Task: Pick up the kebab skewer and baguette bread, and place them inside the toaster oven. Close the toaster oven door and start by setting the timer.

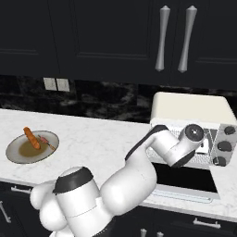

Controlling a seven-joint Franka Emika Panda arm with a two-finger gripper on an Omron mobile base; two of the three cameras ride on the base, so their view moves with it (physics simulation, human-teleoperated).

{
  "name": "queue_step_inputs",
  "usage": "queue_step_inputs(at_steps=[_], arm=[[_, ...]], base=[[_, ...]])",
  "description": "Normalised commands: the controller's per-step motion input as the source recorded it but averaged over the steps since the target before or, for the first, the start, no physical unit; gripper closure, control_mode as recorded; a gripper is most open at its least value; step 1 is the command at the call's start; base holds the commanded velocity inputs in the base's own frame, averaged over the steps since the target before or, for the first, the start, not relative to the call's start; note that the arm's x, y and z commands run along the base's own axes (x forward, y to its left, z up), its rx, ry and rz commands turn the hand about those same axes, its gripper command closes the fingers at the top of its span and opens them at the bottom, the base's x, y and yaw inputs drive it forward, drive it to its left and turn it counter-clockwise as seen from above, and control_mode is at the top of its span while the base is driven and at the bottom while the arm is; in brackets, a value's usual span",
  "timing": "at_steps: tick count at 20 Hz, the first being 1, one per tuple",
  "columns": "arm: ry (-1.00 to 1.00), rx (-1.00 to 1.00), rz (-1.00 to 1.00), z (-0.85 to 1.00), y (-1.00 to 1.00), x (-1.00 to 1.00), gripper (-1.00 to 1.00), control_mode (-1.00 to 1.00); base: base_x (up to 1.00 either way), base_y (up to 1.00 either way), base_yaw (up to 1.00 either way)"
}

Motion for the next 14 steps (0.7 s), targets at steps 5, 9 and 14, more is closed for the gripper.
queue_step_inputs(at_steps=[5,9,14], arm=[[0.24,0.05,0.0,-1.0,0.0,-0.64,-1.0,-1.0],[0.2,0.03,0.0,-0.97,0.0,-0.62,-1.0,-1.0],[0.15,0.0,0.0,-0.85,0.0,-0.58,-1.0,-1.0]], base=[[0.0,0.0,0.0],[0.0,0.0,0.0],[0.0,0.0,0.0]])
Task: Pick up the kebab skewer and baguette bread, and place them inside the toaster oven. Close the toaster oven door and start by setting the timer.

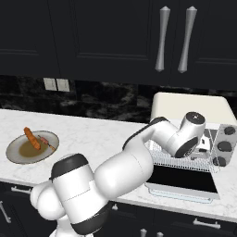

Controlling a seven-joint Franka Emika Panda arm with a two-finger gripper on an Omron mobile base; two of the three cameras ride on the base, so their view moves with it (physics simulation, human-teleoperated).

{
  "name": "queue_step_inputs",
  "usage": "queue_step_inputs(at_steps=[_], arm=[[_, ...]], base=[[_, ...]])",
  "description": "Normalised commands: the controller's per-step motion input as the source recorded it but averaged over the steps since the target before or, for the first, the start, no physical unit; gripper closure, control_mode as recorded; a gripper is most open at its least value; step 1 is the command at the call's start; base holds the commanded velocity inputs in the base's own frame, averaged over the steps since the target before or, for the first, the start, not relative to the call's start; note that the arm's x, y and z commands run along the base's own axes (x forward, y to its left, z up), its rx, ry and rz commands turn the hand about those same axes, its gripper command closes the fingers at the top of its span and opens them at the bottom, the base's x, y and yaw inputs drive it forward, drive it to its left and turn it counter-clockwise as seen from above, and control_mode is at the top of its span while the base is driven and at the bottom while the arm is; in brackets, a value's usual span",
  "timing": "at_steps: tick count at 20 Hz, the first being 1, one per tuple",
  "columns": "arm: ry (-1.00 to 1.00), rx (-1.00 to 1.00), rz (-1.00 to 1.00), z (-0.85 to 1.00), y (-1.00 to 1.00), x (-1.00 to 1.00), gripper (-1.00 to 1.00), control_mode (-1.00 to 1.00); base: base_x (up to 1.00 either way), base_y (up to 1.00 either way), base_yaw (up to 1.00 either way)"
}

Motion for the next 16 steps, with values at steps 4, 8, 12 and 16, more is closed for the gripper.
queue_step_inputs(at_steps=[4,8,12,16], arm=[[0.17,0.0,-0.01,-0.69,0.0,-0.51,-1.0,-1.0],[0.15,0.0,0.0,-0.48,0.0,-0.46,-1.0,-1.0],[0.01,0.0,0.0,-0.02,0.0,-0.26,-1.0,-1.0],[0.0,0.0,0.0,0.29,0.0,-0.04,-1.0,-1.0]], base=[[0.0,0.0,0.0],[0.0,0.0,0.0],[0.0,0.0,0.0],[0.0,0.0,0.0]])
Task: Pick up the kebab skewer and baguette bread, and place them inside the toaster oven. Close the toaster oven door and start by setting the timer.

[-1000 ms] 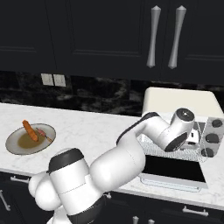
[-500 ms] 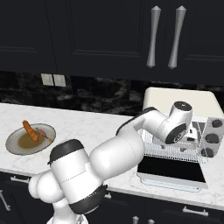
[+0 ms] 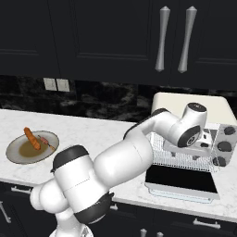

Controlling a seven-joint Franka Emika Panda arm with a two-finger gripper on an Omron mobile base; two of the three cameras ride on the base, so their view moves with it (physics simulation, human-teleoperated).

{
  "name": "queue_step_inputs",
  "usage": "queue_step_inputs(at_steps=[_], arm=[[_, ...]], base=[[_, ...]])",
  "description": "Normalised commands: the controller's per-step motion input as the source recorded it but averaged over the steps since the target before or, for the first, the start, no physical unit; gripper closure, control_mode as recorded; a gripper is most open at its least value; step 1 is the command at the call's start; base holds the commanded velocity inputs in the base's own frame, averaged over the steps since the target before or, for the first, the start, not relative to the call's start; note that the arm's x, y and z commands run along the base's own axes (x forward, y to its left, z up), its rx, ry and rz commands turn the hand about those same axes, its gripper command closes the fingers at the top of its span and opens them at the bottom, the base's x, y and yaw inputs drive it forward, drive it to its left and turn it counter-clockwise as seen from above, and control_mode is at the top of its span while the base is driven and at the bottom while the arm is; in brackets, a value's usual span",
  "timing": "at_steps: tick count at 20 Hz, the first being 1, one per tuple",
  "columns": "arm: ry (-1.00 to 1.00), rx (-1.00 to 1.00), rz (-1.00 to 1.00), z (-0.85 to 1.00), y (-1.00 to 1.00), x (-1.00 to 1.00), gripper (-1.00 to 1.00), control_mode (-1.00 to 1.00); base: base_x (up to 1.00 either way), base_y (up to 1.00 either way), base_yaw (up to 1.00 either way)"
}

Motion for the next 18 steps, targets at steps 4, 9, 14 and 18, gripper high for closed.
queue_step_inputs(at_steps=[4,9,14,18], arm=[[0.0,0.0,0.0,0.46,0.05,0.0,-1.0,-1.0],[0.05,0.0,0.0,0.5,0.37,-0.11,-1.0,-1.0],[0.02,-0.01,0.0,0.02,0.94,-0.51,-1.0,-1.0],[0.0,-0.01,0.0,0.0,1.0,-0.25,-1.0,-1.0]], base=[[0.0,0.0,0.0],[0.0,0.0,0.0],[0.0,0.0,0.0],[0.0,0.0,0.0]])
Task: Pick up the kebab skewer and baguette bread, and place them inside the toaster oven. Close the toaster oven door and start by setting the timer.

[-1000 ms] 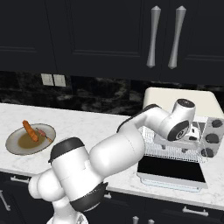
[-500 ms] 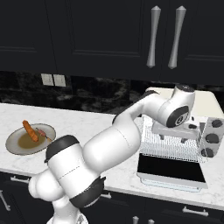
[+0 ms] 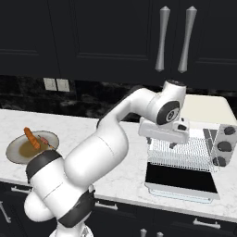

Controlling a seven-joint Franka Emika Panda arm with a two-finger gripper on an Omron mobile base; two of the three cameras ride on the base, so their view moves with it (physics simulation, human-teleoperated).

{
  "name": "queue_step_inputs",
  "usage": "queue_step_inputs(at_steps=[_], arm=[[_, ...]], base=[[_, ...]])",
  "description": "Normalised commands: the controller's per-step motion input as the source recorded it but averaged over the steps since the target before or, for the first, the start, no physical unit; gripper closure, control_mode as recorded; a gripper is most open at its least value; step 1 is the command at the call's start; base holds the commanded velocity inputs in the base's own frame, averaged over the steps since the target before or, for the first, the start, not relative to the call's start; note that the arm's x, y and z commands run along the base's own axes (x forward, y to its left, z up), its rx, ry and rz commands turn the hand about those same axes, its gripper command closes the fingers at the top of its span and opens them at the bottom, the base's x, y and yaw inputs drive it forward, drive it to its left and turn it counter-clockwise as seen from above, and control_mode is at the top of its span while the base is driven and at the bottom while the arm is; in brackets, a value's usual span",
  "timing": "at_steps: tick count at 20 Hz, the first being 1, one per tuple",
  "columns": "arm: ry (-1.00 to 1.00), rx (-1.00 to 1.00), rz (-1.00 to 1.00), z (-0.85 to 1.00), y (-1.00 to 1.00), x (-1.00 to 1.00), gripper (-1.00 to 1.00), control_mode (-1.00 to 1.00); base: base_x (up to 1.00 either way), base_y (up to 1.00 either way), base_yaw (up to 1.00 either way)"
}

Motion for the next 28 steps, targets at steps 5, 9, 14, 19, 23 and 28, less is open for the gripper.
queue_step_inputs(at_steps=[5,9,14,19,23,28], arm=[[0.02,0.0,0.01,0.05,1.0,-0.02,-1.0,-1.0],[0.05,0.0,0.04,0.02,1.0,0.0,-1.0,-1.0],[0.07,0.0,0.04,0.04,1.0,0.0,-1.0,-1.0],[0.06,0.0,0.01,0.03,1.0,0.03,-1.0,-1.0],[0.05,0.0,0.01,0.01,1.0,0.08,-1.0,-1.0],[0.07,0.0,0.02,0.0,1.0,0.22,-1.0,-1.0]], base=[[0.0,0.0,0.0],[0.0,0.0,0.0],[0.0,0.0,0.0],[0.0,0.0,0.0],[0.0,0.0,0.0],[0.0,0.0,0.0]])
